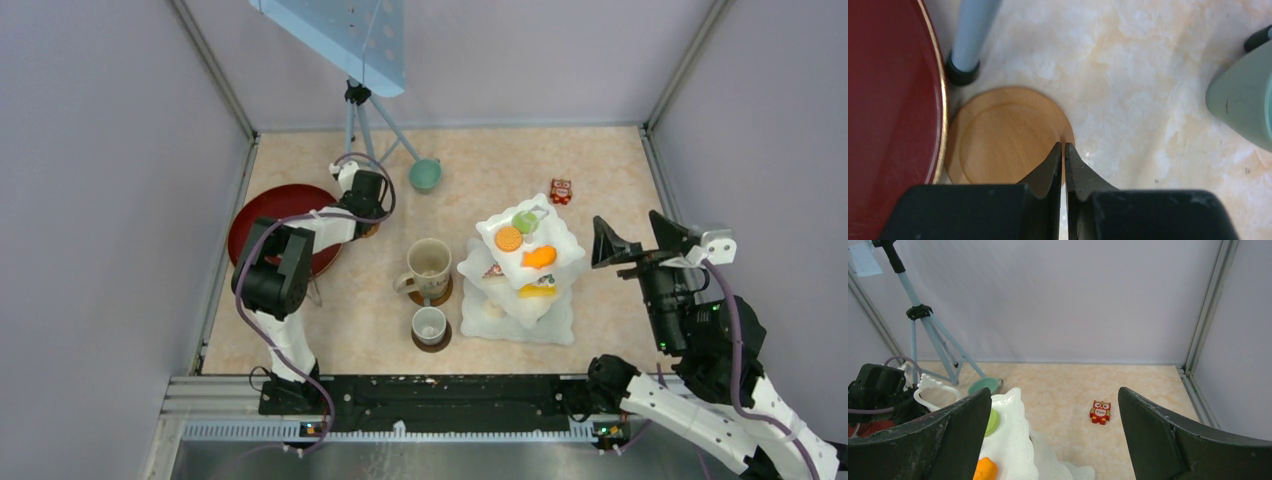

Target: Serve the afternoon tea

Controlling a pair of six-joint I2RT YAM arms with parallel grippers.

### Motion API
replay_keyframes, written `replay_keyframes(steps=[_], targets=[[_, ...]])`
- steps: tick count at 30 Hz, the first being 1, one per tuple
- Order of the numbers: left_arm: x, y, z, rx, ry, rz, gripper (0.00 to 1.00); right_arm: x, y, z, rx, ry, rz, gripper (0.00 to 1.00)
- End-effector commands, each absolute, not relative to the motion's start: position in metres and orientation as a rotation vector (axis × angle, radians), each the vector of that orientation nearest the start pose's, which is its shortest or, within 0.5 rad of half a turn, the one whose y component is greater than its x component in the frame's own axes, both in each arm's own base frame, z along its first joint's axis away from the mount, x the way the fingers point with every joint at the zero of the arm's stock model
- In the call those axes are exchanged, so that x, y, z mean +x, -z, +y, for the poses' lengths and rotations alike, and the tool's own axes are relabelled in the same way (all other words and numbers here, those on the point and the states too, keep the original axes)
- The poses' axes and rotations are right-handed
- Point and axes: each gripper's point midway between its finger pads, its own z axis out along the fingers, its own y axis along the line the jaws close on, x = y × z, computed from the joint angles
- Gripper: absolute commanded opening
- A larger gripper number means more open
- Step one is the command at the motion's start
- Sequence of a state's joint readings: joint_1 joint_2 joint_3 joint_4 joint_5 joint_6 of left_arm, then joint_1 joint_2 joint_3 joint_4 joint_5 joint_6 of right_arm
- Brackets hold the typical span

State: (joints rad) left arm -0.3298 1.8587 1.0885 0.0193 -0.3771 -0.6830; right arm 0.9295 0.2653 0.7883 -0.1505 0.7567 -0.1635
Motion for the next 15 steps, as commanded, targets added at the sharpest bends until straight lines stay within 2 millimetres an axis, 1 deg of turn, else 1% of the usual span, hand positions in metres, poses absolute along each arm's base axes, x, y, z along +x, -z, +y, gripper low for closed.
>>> replay_keyframes(steps=[1, 5, 9, 11, 12, 15], targets=[[0.450, -0.034, -0.132, -0.643, 0.196, 2.258, 0.09, 0.185, -0.405, 0.039, -0.013, -0.216, 1.275, 0.95], [0.432, -0.014, -0.127, -0.727, 0.143, 2.343, 0.01, 0.182, -0.406, 0.036, -0.012, -0.221, 1.272, 0.95], [0.422, -0.013, -0.138, -0.695, 0.244, 2.349, 0.00, 0.179, -0.405, 0.032, -0.004, -0.233, 1.270, 0.95], [0.418, -0.014, -0.152, -0.643, 0.355, 2.363, 0.01, 0.178, -0.405, 0.031, 0.001, -0.237, 1.270, 0.95], [0.420, -0.018, -0.165, -0.615, 0.442, 2.361, 0.02, 0.177, -0.405, 0.031, 0.002, -0.240, 1.269, 0.95], [0.407, -0.025, -0.198, -0.541, 0.668, 2.404, 0.03, 0.177, -0.405, 0.030, 0.003, -0.245, 1.267, 0.95]])
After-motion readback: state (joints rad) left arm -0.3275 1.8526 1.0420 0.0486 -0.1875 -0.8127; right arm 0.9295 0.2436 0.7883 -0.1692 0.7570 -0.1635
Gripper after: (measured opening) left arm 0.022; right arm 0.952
